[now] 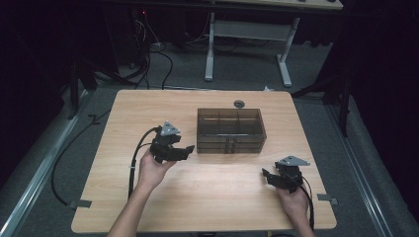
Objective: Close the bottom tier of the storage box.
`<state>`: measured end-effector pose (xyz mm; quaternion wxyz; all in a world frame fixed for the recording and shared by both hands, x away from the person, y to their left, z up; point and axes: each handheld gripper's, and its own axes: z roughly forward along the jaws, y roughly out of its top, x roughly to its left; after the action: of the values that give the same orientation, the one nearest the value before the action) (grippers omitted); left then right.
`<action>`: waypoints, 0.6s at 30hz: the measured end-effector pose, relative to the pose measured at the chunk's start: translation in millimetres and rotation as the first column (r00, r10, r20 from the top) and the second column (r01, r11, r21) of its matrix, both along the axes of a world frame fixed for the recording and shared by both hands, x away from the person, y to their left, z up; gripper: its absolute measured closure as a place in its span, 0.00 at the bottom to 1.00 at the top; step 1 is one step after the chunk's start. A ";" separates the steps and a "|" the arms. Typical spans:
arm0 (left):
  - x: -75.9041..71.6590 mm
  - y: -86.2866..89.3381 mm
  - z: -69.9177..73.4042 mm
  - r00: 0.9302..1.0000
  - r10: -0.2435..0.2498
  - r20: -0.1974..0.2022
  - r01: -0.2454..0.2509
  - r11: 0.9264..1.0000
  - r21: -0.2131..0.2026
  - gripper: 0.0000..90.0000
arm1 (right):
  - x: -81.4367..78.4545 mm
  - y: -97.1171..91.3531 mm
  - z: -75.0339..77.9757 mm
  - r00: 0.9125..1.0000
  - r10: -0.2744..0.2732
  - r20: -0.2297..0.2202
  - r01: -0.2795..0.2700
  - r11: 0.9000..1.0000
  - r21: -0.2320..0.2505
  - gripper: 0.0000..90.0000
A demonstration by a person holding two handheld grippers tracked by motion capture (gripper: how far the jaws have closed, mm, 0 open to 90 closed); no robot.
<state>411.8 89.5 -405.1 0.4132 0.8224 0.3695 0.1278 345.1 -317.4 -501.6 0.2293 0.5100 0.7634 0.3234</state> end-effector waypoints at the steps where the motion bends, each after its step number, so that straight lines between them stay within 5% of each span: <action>1: -1.0 0.7 -0.8 1.000 0.002 -0.005 -0.002 1.000 0.001 0.40 | 0.0 0.0 0.0 1.000 0.000 0.000 0.000 1.000 0.000 0.42; 18: -16.7 16.3 -7.4 1.000 0.013 -0.023 -0.013 1.000 -0.017 0.39 | 0.0 0.0 0.1 1.000 0.000 -0.002 0.000 1.000 0.000 0.42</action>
<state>395.1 105.8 -412.5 0.4150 0.8179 0.3807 0.1178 345.0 -317.4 -501.5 0.2288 0.5102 0.7637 0.3228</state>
